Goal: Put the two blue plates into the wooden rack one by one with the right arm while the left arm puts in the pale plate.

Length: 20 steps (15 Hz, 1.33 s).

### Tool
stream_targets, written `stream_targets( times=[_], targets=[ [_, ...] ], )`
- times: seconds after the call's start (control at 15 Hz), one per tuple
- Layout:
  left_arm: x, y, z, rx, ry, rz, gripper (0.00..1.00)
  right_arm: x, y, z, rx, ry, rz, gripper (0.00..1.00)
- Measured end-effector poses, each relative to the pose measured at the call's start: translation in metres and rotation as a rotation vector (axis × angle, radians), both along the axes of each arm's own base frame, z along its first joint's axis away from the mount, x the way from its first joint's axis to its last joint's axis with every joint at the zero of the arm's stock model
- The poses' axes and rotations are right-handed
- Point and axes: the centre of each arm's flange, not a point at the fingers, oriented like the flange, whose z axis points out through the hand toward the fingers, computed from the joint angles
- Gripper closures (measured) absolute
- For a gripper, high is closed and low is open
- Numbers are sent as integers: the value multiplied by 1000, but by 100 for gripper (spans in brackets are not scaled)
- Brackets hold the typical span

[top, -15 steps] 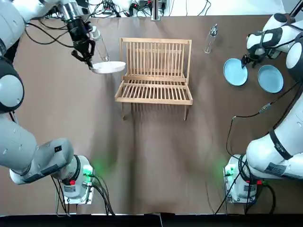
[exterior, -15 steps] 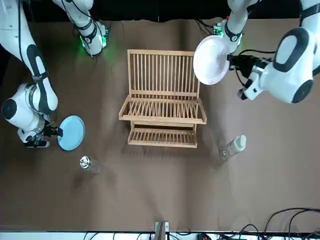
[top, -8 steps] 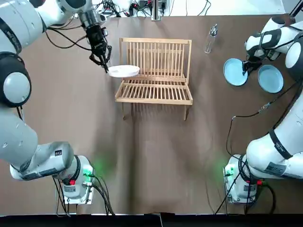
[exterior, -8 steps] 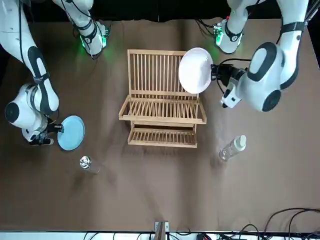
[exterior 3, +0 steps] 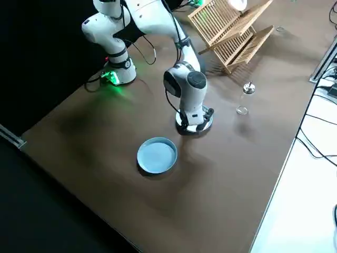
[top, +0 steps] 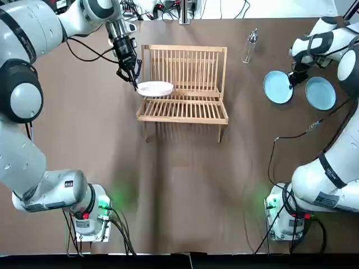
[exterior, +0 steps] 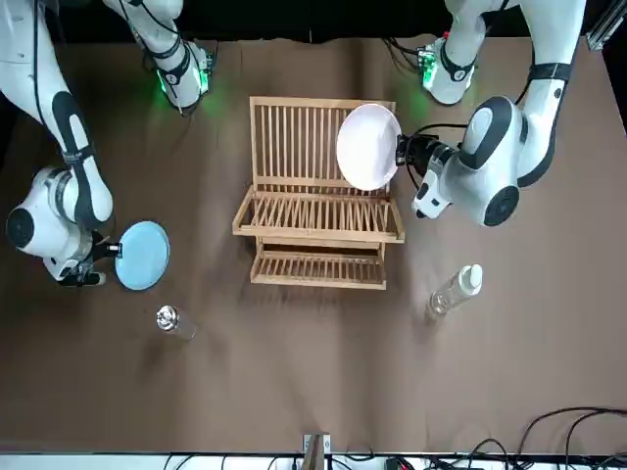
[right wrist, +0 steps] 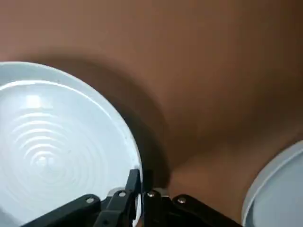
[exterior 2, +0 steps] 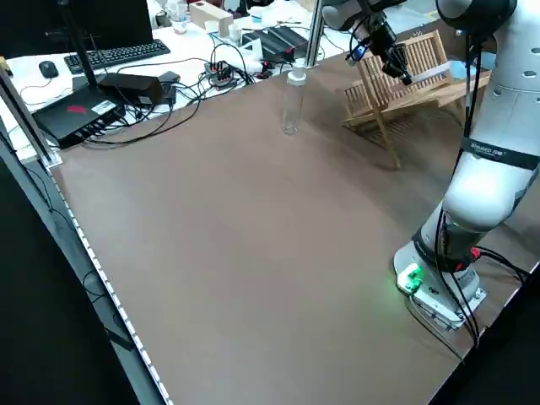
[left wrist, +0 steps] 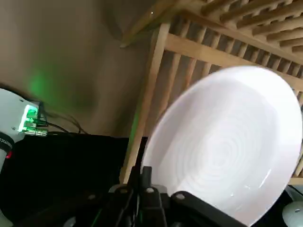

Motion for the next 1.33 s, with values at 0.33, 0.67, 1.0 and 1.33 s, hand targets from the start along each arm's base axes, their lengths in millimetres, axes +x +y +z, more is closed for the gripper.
stream_targets(
  times=[0.33,0.67,1.0,1.33],
  targets=[
    [-3,-10,-8,-2,9,-15,66,22,7,48,50,175,10,97],
    [34,31,22,24,-94,35,13,9,33,102,117,390,31,97],
    [69,112,90,162,-318,-96,1,-24,98,187,212,591,-43,97],
    [71,176,136,171,-479,-323,1,-45,185,222,161,774,-177,97]
  ],
)
